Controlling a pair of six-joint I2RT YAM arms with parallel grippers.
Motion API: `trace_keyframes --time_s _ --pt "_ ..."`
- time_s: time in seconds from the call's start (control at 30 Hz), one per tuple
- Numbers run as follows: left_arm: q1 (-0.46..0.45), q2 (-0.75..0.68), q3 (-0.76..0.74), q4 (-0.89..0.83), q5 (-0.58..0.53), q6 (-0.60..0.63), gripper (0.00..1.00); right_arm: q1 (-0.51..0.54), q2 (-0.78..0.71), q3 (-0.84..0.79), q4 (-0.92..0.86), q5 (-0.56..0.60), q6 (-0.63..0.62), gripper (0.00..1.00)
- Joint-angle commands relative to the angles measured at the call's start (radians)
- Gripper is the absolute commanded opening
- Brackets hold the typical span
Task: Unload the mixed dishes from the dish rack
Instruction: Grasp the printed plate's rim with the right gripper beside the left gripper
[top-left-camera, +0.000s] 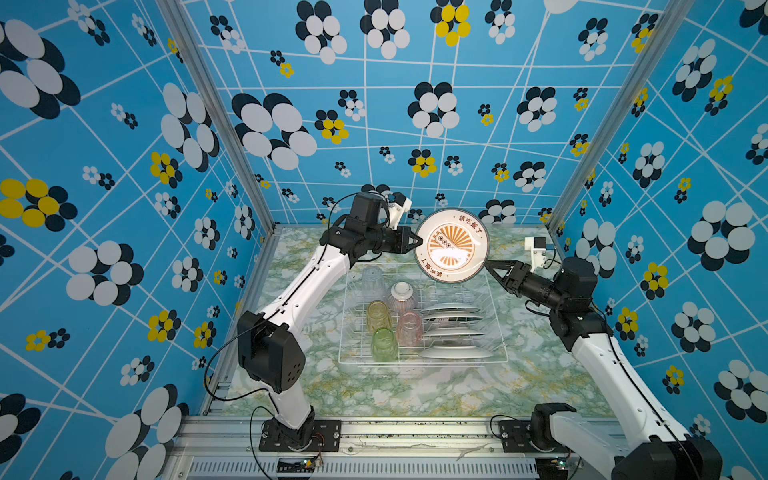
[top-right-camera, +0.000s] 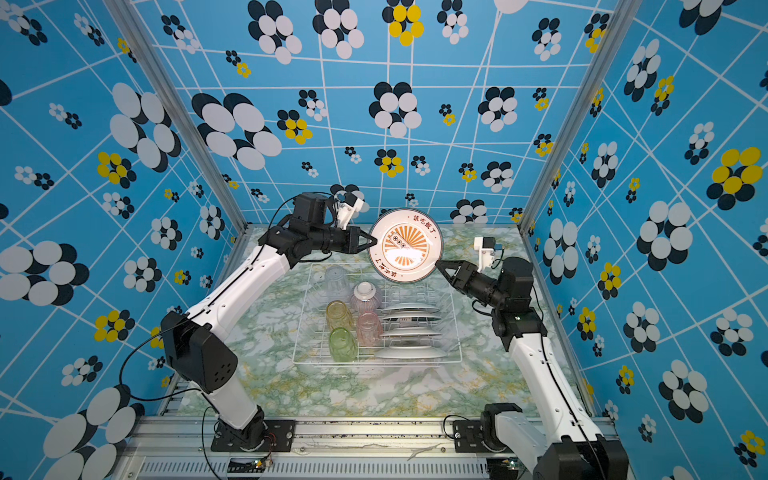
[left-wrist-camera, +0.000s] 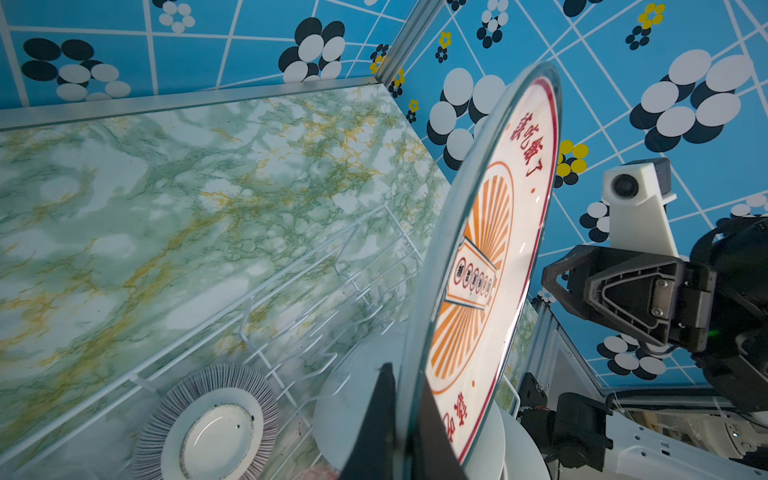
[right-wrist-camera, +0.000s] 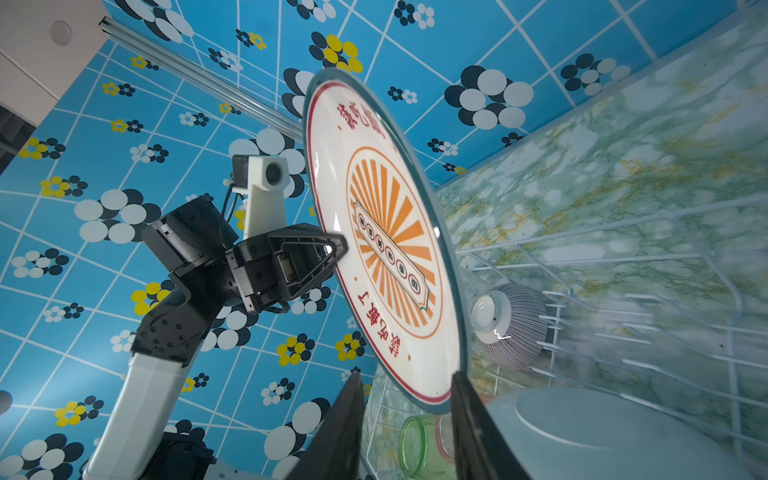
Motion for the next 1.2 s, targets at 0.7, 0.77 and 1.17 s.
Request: trace_keyframes --time_s 0.7,0.77,1.17 --pt "0.022 0.037 0.041 0.097 0.044 -0.017 0.0 -0.017 -0.068 -0.004 -0.055 0.019 -0.019 0.37" --pt "0.02 0.046 0.053 0.099 0.056 -0.022 0.0 -0.017 -0.073 -0.007 -0.079 0.028 -0.035 0.37" --pt "-0.001 0.035 0.04 0.119 0.112 -0.056 0.0 -0.018 0.031 -0.023 0.059 0.029 0.024 0.37"
